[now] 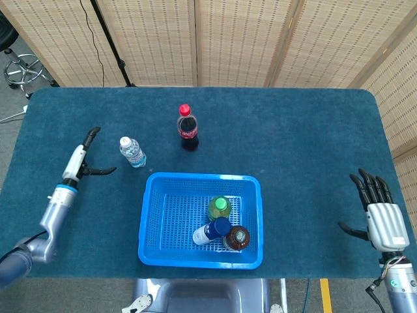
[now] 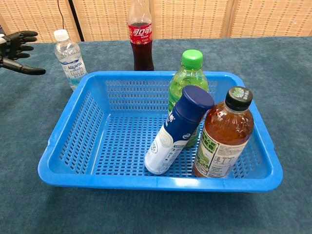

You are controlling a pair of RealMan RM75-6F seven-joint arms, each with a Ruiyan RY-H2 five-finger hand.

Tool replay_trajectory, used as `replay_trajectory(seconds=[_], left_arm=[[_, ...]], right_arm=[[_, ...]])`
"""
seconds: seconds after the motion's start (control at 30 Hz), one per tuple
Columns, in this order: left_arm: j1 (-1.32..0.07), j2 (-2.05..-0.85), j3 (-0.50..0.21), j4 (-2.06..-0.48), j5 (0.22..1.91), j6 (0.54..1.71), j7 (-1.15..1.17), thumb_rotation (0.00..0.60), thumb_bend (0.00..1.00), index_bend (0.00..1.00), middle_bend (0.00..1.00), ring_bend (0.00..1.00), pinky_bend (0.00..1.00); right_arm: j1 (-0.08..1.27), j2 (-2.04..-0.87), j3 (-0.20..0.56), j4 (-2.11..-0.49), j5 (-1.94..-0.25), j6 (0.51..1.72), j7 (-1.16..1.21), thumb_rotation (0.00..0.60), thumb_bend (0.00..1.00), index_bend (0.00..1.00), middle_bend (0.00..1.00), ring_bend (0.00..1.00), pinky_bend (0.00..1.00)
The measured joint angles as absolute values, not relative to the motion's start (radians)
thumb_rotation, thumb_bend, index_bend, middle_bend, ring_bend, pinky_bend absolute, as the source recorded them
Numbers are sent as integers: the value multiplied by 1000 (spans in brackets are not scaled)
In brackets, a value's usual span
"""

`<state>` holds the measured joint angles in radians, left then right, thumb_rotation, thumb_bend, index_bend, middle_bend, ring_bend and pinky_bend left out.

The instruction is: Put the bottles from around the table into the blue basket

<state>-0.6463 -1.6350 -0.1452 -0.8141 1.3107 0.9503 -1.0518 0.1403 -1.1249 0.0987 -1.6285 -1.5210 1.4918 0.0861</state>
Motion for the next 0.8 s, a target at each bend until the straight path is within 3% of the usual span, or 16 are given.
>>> replay_trajectory(seconds=[0.27, 0.33, 0.43, 0.53, 0.6, 0.7, 0.8], left_arm=[[-726, -1741, -164, -697, 1354, 877, -1123, 600, 21, 0, 0, 0, 0], [-740, -1760, -167, -680, 1361, 871, -1137, 600, 74, 0, 0, 0, 0], [-754, -1798, -180, -646, 1360, 867, -1135, 600, 245, 4, 1, 1, 42], [-765, -1827, -195, -617, 1351, 863, -1125, 600, 397, 176, 136, 101, 176], [-769, -1846, -207, -598, 1342, 864, -1118, 600, 459, 354, 311, 215, 251], [-770, -1864, -219, -581, 1335, 876, -1115, 600, 495, 472, 416, 289, 308], [-769, -1871, -224, -574, 1335, 886, -1120, 600, 503, 509, 444, 320, 343]], right_arm=[[143, -1126, 106, -1618, -1508, 1483, 91, 600, 0, 0, 0, 0, 0], [144, -1127, 108, -1616, -1503, 1481, 95, 600, 0, 0, 0, 0, 0], [146, -1127, 111, -1613, -1499, 1478, 98, 600, 0, 0, 0, 0, 0], [146, -1126, 112, -1611, -1494, 1476, 100, 600, 0, 0, 0, 0, 0], [146, -1127, 113, -1609, -1492, 1475, 101, 600, 0, 0, 0, 0, 0], [146, -1127, 114, -1610, -1490, 1474, 102, 600, 0, 0, 0, 0, 0], [145, -1127, 113, -1611, -1491, 1475, 101, 600, 0, 0, 0, 0, 0]])
